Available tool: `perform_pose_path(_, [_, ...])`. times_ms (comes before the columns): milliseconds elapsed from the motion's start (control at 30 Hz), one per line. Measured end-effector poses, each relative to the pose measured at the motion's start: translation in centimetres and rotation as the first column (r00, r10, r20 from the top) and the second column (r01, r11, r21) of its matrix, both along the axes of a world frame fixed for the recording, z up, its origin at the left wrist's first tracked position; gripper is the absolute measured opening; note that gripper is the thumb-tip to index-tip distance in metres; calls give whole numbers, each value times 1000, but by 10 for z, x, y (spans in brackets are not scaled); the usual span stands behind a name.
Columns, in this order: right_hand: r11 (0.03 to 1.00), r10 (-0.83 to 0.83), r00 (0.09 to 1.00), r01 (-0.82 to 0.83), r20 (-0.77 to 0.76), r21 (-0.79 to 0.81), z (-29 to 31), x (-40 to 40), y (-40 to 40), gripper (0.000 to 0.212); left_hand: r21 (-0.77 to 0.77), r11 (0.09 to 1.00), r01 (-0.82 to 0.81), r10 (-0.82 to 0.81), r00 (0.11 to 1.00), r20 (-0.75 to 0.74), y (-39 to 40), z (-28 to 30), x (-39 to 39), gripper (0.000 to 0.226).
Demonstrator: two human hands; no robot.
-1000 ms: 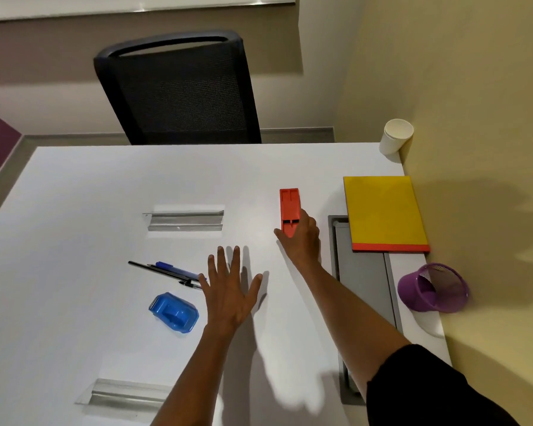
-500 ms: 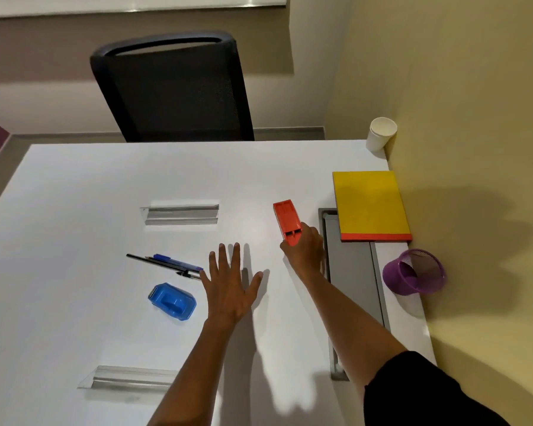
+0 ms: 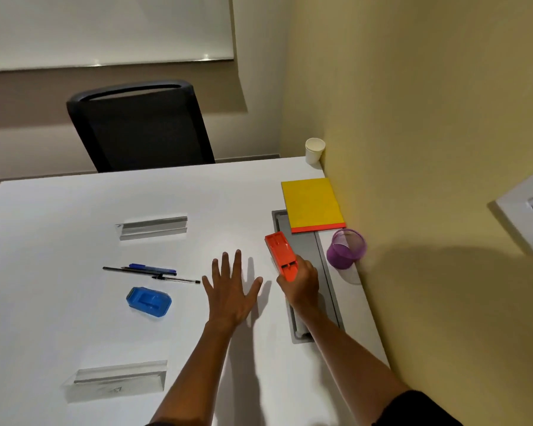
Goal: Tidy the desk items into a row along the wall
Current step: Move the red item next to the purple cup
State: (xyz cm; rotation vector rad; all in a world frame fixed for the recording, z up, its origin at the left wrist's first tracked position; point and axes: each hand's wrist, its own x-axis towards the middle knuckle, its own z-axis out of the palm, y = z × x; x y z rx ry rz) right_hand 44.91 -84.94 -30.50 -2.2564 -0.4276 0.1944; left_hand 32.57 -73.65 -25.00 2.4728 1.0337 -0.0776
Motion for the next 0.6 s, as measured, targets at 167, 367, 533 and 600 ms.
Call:
perform_pose_path(167, [997, -60, 996, 63, 64, -53, -6, -11, -63, 48, -48, 995, 83, -83, 996, 11, -41, 5, -3, 86])
perform_pose_path(367, [969, -185, 982, 186, 26, -163, -14, -19, -120, 40, -61, 987, 146, -146, 989, 4, -77, 3, -7, 89])
perform_pose_path(533, [952, -271, 963, 269, 3, -145, -22, -20, -153, 38, -36, 983, 183, -182, 983, 13, -89, -2, -15, 92])
perform_pose_path(600, [944, -304, 953, 302, 5, -131, -22, -17, -161, 33, -14, 982, 190, -190, 982, 4, -90, -6, -19, 94])
